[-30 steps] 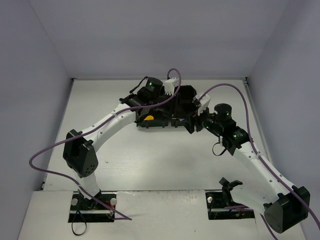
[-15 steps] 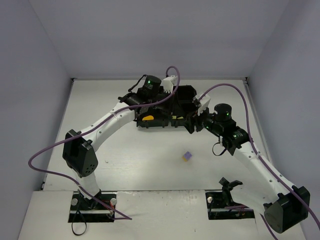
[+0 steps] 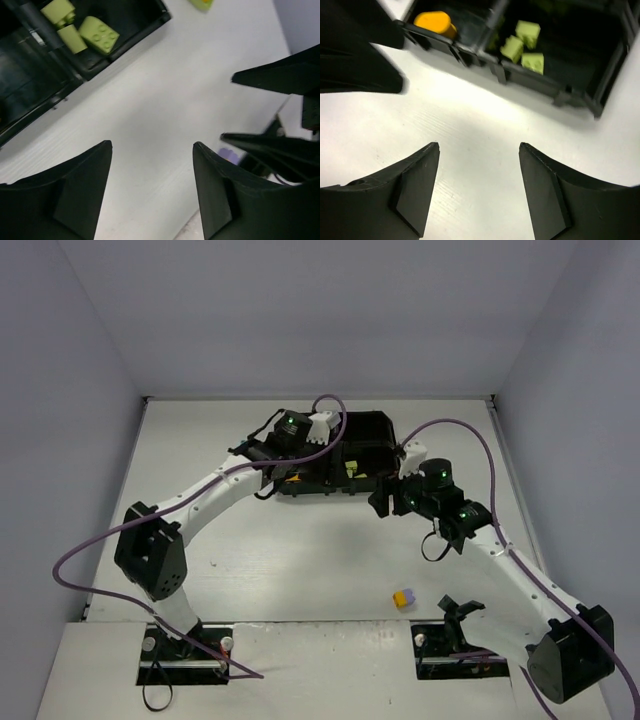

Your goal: Sort the legos into containers by color

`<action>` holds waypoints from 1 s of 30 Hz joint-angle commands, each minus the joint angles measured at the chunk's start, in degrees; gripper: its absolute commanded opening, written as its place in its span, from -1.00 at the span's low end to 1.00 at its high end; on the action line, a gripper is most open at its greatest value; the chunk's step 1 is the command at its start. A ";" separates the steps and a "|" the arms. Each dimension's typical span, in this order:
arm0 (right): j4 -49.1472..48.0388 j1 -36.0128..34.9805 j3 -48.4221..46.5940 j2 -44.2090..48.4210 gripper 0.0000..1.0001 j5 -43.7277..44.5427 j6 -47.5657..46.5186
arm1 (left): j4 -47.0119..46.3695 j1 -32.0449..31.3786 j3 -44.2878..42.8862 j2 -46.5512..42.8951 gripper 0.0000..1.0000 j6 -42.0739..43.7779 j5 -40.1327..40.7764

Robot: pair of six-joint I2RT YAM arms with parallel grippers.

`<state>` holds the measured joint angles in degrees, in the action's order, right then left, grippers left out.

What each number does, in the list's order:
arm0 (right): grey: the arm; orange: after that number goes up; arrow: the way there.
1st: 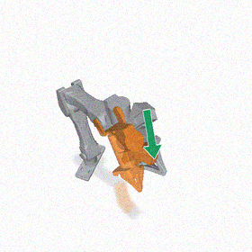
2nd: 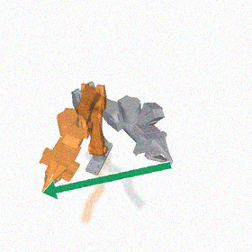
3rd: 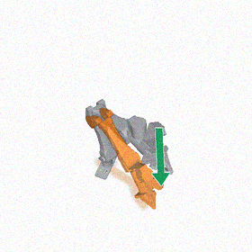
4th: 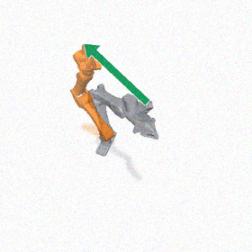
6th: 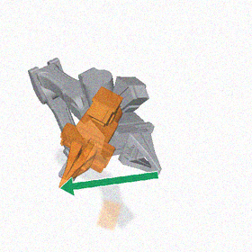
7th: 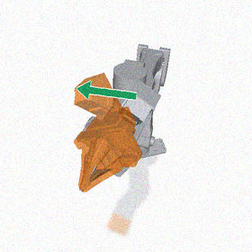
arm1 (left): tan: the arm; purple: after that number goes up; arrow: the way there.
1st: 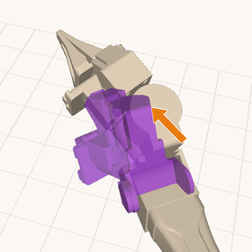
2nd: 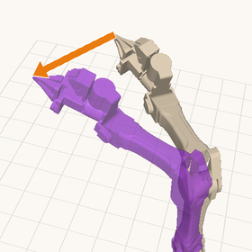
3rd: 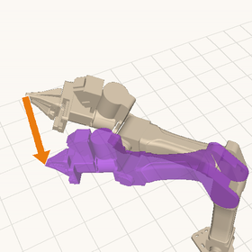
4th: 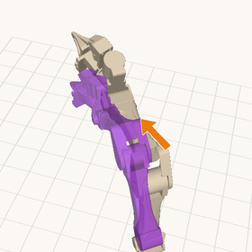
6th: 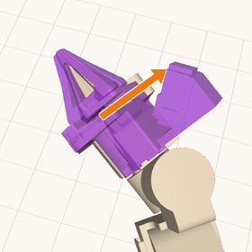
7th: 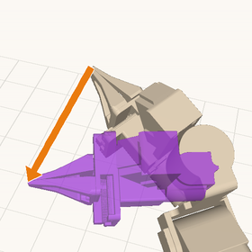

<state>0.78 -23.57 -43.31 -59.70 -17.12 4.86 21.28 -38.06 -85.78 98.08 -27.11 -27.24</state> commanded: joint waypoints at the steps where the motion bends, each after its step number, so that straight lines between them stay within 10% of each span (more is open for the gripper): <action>1: 0.97 0.19 0.68 -0.59 0.26 10.05 9.53 | -0.88 0.45 1.22 -7.28 0.22 4.34 7.28; 11: 7.39 16.05 -1.69 -7.26 0.47 14.35 26.07 | -5.89 -6.57 13.09 -15.03 0.23 13.40 5.80; 30: 8.80 32.01 -5.38 -10.88 0.47 8.95 30.73 | -28.64 -34.00 17.30 2.90 0.23 9.54 23.02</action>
<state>10.48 7.86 -48.18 -71.81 -6.92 34.92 2.00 -70.28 -68.55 101.56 -16.84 -8.10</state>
